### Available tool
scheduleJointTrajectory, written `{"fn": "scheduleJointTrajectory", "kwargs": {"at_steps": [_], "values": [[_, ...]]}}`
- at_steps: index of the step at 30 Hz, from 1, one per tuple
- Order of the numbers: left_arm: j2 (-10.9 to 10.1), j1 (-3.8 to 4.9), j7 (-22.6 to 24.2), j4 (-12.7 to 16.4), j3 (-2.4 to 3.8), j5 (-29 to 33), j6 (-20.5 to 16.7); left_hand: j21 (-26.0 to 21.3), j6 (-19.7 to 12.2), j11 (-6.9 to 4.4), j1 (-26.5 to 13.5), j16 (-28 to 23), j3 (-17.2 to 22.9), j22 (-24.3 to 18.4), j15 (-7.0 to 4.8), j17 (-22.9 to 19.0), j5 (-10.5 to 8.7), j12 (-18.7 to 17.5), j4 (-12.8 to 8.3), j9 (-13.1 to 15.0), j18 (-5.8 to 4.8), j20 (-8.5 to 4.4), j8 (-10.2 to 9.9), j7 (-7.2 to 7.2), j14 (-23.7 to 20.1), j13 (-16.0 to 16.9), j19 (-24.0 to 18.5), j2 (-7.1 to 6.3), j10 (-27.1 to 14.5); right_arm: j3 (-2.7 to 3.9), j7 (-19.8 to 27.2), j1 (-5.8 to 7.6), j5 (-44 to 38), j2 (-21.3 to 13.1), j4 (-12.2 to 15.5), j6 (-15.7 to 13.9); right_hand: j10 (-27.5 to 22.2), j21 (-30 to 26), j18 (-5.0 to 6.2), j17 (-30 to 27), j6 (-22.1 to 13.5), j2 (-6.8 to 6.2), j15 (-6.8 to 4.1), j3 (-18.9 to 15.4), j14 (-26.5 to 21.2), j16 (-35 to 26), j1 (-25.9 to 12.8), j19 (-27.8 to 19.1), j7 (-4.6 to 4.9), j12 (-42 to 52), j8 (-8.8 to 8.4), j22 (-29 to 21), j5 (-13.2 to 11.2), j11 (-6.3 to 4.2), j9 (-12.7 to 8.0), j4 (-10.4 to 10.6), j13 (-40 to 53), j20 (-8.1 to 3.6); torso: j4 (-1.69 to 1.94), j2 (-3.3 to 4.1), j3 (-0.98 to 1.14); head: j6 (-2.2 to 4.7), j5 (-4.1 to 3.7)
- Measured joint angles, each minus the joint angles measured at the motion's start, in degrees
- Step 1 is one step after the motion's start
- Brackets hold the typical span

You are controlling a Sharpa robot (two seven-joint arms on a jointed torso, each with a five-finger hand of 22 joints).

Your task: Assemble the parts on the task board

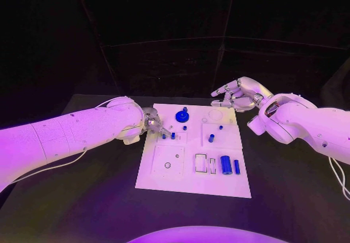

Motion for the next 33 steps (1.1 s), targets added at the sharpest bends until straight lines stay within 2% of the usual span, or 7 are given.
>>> {"fn": "scheduleJointTrajectory", "kwargs": {"at_steps": [10,13,15,18,22,26,33], "values": [[-1.87,0.27,3.22,1.39,0.06,3.09,-5.24,-4.42,-7.15,2.75,4.45,0.00,-7.81,-3.85,2.03,0.00,0.00,-8.41,1.96,-3.54,0.00,1.92,-4.70,3.22,-0.07,-10.07,-1.34,2.90,-8.13,0.00,0.04,0.00,0.00,-0.09,-0.06,-0.01,-0.21,0.00,-0.01,-0.13,0.00,0.00,0.00,-0.14,0.00,0.00,0.00,0.00,0.00,0.00,0.00,-0.08,0.00,-0.21,0.00,0.14,-0.11,0.00,-0.01,-0.01,0.00,0.23,-0.21],[-2.08,0.44,6.03,1.53,0.07,4.95,-7.58,-10.68,-8.27,3.70,6.61,-2.68,-9.58,-10.51,2.92,0.00,0.00,-9.90,2.21,-4.68,1.39,2.69,-5.13,4.21,0.00,-11.35,-4.56,3.77,-11.37,0.00,0.05,0.00,0.00,-0.10,-0.07,-0.01,-0.21,0.00,0.00,-0.12,0.00,0.00,0.00,-0.14,0.00,0.00,0.00,0.00,0.00,0.00,0.00,-0.08,0.00,-0.21,0.00,0.14,-0.11,0.00,-0.01,-0.02,0.00,0.25,-0.25],[-2.11,0.54,8.51,1.51,0.07,6.44,-9.00,-19.74,-9.03,4.36,8.96,-8.26,-10.12,-19.77,3.52,0.00,0.00,-11.66,1.93,-5.48,3.66,3.32,-5.37,4.97,-0.01,-12.66,-9.48,4.69,-14.45,0.00,0.06,0.00,0.00,-0.11,-0.09,-0.01,-0.21,0.00,0.00,-0.12,0.00,0.00,0.00,-0.14,0.00,0.00,0.00,0.00,0.00,0.00,0.00,-0.08,0.00,-0.21,0.00,0.14,-0.11,0.00,-0.01,-0.02,0.01,0.28,-0.29],[-1.78,0.65,13.75,1.12,0.08,8.88,-11.11,-33.13,-10.00,5.56,13.93,-19.00,-9.59,-32.32,4.72,-7.74,0.00,-14.96,0.06,-6.77,5.81,4.36,-5.98,5.94,-4.85,-15.20,-17.23,6.03,-19.23,0.00,0.07,0.00,0.00,-0.11,-0.11,-0.01,-0.21,0.00,0.00,-0.12,0.00,0.00,0.00,-0.14,0.00,0.00,0.00,0.00,0.00,0.00,0.00,-0.08,0.00,-0.21,0.00,0.14,-0.10,0.00,-0.01,-0.02,0.02,0.37,-0.41],[-0.36,0.74,20.78,0.09,0.07,10.35,-12.92,-38.78,-10.67,6.62,21.80,-29.85,-6.65,-36.57,5.72,-18.73,0.32,-20.33,-4.06,-9.24,5.81,5.51,-7.82,6.61,-11.72,-19.96,-19.88,6.98,-23.92,0.00,0.08,0.00,0.01,-0.08,-0.14,-0.01,-0.21,0.00,0.00,-0.12,0.00,0.00,0.00,-0.14,0.00,0.00,0.00,0.00,0.00,0.00,0.00,-0.08,0.00,-0.21,0.00,0.14,-0.10,0.00,-0.01,-0.01,0.03,0.51,-0.51],[1.83,0.89,26.15,-1.41,-0.42,8.47,-13.67,-39.95,-8.38,6.88,24.66,-30.66,-3.41,-38.15,5.83,-20.73,0.31,-25.86,-6.88,-13.12,5.82,5.37,-11.29,6.58,-11.08,-26.47,-18.37,5.72,-23.46,0.00,0.09,0.00,0.01,-0.02,-0.19,-0.01,-0.21,0.00,0.00,-0.12,0.00,0.00,0.00,-0.14,0.00,0.00,0.00,0.00,0.00,0.00,0.00,-0.07,0.00,-0.21,0.00,0.14,-0.10,0.00,-0.08,0.02,0.03,0.74,-0.75],[5.98,0.85,29.43,-4.99,-2.65,-0.93,-13.78,-39.11,-5.99,7.26,23.44,-23.64,-2.34,-38.22,5.92,-16.36,0.30,-31.24,-7.55,-17.15,5.81,5.52,-15.12,6.32,-5.87,-33.26,-14.61,3.55,-23.65,0.00,0.10,0.00,0.01,0.12,-0.32,-0.01,-0.21,0.00,-0.01,-0.12,0.00,0.00,0.00,-0.14,0.00,0.00,0.00,0.00,0.00,0.00,0.00,-0.07,0.00,-0.21,0.00,0.14,-0.10,0.00,-0.11,0.08,0.03,0.97,-1.05]]}}
